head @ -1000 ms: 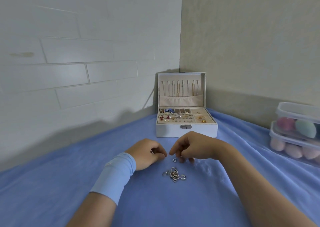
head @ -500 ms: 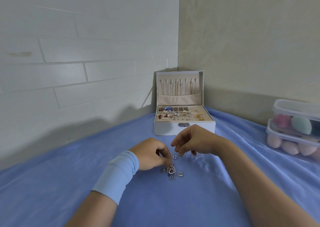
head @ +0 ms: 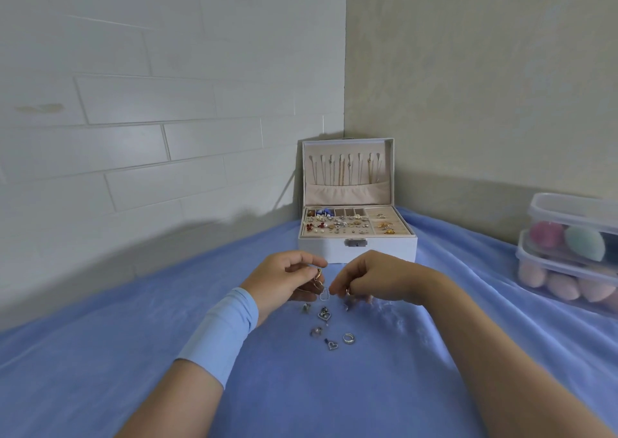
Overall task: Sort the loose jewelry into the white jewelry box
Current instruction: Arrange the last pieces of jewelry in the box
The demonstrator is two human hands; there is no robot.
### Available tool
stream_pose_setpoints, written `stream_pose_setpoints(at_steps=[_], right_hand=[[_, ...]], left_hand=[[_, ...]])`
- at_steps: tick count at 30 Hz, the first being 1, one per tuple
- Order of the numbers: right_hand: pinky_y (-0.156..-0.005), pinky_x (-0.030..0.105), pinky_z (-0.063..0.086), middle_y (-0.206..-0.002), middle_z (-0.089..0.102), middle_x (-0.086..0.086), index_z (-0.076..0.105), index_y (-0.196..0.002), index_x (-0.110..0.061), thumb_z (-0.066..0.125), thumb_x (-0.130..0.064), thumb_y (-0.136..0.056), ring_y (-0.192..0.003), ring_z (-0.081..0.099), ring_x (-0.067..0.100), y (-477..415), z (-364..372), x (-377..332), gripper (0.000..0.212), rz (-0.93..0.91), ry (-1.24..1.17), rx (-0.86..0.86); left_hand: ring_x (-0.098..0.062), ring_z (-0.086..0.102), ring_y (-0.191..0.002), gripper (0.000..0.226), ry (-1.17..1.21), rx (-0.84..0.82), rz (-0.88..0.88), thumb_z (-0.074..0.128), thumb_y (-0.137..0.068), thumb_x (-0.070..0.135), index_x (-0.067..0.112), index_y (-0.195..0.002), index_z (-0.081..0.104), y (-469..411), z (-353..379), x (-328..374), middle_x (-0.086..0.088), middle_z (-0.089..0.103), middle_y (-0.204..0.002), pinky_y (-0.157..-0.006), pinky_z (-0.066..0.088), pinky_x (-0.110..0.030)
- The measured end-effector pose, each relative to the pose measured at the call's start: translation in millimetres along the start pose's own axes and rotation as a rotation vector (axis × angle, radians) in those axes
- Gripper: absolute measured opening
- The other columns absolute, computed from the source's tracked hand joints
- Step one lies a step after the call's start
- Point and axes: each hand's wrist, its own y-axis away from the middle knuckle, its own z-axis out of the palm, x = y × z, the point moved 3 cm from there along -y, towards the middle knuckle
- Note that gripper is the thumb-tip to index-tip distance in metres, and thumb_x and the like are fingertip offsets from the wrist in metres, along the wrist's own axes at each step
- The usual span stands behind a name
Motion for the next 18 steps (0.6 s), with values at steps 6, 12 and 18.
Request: stream_pose_setpoints(at_steps=[6,12,18], right_hand=[[-0.058,0.013,0.045,-0.064,0.062,-0.006,0.081,-0.097,-0.022,0.076,-0.008,-0.082,-0.055,0.054,0.0,-3,2,1,0.022,-0.027,0.182,0.01],[-0.062,0.025,0.053,-0.095,0.076,0.012,0.078,-0.097,-0.011,0.057,0.008,-0.09,-0.077,0.072,0.017,1,-4,-3,0.029,-0.094,-0.259,0.043],[-0.06,0.024,0.038,-0.103,0.073,0.019,0.076,-0.108,-0.002,0.037,0.013,-0.091,-0.061,0.049,0.016,-7,-11,-10,0.045,-0.068,-0.531,-0.032]], left_hand=[[-0.019,0.072,-0.077,0.018,0.119,0.006,0.021,0.055,-0.097,0.001,0.009,-0.104,0.07,-2,1,7,-0.007,0.073,-0.084,-0.068,0.057,-0.025],[-0.025,0.074,-0.085,0.018,0.124,-0.012,0.027,0.058,-0.095,-0.002,0.007,-0.106,0.069,-9,1,17,-0.008,0.075,-0.089,-0.07,0.059,-0.029],[-0.019,0.073,-0.08,0.013,0.082,0.101,0.015,0.07,-0.089,0.006,0.013,-0.1,0.071,-25,-5,29,-0.007,0.077,-0.096,-0.063,0.058,-0.027]])
